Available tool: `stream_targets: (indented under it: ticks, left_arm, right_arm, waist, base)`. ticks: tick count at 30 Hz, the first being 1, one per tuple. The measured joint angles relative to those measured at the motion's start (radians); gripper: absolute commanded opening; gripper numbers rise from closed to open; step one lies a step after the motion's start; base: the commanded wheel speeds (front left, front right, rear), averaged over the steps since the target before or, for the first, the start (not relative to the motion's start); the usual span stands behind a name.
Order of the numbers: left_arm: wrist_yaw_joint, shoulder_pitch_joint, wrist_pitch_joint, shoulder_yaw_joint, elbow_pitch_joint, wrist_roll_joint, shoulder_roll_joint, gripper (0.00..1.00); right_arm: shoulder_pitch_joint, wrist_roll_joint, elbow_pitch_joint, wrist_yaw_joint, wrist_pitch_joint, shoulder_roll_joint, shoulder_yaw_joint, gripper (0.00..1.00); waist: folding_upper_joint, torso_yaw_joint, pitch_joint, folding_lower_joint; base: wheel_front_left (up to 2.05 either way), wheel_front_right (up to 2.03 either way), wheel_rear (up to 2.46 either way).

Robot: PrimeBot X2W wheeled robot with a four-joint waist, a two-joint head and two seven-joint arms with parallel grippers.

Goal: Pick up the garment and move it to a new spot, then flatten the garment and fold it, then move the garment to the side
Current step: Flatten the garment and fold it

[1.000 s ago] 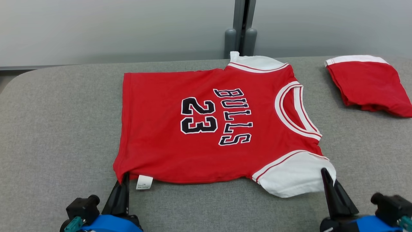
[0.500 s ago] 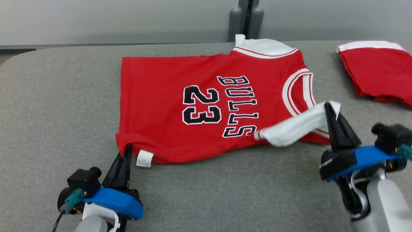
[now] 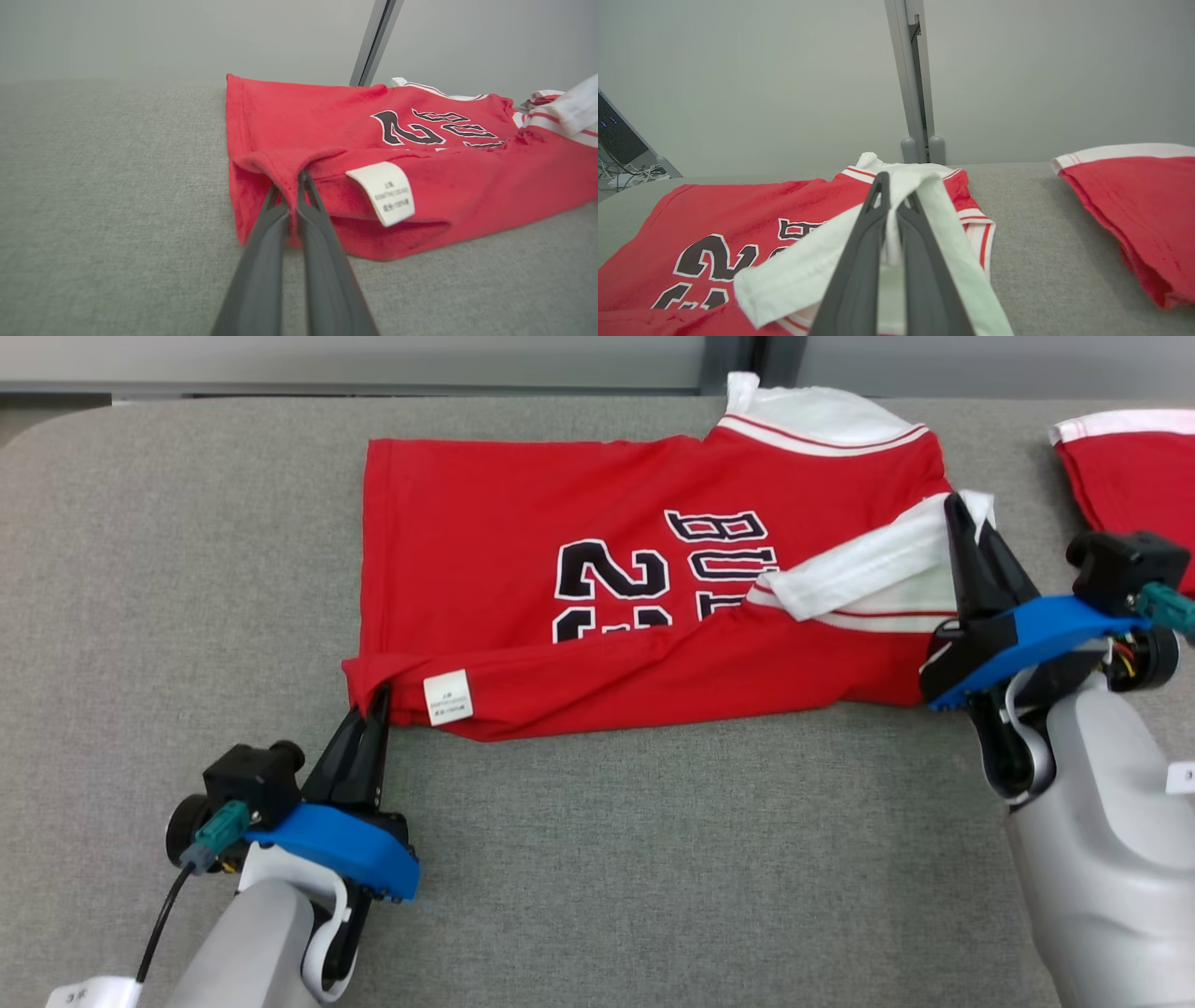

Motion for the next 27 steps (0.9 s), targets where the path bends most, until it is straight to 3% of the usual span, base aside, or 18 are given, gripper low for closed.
stream_targets:
  ticks: [8, 9, 10, 17, 27]
  left_arm:
    - [-0.004, -0.089, -0.004, -0.027, 0.054, -0.007, 0.002, 0.0]
    - [-0.004, -0.098, -0.004, -0.028, 0.061, -0.007, 0.002, 0.44]
    - [-0.004, -0.106, -0.006, -0.028, 0.066, -0.007, 0.002, 1.0]
    - [-0.003, -0.106, -0.012, 0.02, 0.054, -0.007, -0.018, 1.0]
    - [0.007, 0.005, -0.013, 0.058, 0.036, 0.044, -0.051, 1.0]
  right_arm:
    - [-0.143, -0.02, 0.188, 0.0, -0.072, 0.005, 0.007, 0.0]
    - [-0.154, -0.022, 0.208, 0.0, -0.08, 0.007, 0.009, 0.49]
    - [-0.163, -0.026, 0.223, 0.0, -0.089, 0.007, 0.015, 1.0]
    - [-0.169, -0.053, 0.262, 0.0, -0.141, -0.018, 0.047, 1.0]
    - [0.005, -0.064, 0.221, 0.0, -0.152, -0.071, 0.083, 1.0]
  waist:
    - [0.0, 0.01, 0.049, 0.0001]
    - [0.0, 0.011, 0.052, 0.0]
    - [-0.0001, 0.012, 0.054, 0.0001]
    - [0.0, 0.006, 0.037, 0.0]
    - [0.0, -0.03, -0.013, -0.0002]
  base:
    - [0.0, 0.0, 0.0]
    - [0.0, 0.0, 0.0]
    - [0.0, 0.0, 0.0]
    - [0.0, 0.0, 0.0]
    - [0.0, 0.0, 0.0]
